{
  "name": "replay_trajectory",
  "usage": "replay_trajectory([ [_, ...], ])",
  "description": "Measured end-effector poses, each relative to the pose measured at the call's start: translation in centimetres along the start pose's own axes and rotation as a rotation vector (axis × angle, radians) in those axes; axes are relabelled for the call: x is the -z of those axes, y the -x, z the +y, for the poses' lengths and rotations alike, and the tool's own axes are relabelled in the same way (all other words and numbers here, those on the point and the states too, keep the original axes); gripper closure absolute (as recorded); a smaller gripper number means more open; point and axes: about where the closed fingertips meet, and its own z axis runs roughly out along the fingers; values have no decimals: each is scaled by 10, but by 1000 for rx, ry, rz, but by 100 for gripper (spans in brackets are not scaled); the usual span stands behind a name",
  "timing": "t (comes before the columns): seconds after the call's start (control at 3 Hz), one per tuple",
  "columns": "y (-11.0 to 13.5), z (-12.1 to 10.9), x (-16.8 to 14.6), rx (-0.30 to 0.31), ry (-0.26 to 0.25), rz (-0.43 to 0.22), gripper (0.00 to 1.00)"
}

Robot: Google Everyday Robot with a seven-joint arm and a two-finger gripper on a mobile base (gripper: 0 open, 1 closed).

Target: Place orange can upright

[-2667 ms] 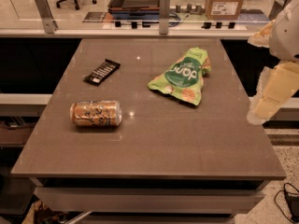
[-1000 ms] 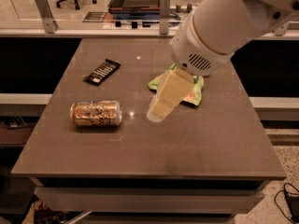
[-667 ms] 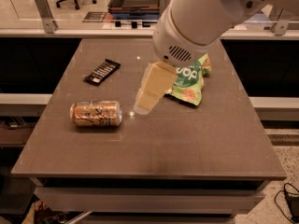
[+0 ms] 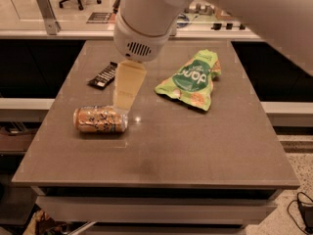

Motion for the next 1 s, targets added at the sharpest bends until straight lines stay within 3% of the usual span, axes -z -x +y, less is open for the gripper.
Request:
replay_trajectory([
  [0.33, 11, -6, -24, 29, 27, 74, 0],
  [1.0, 12, 6, -66, 9, 130, 229, 0],
])
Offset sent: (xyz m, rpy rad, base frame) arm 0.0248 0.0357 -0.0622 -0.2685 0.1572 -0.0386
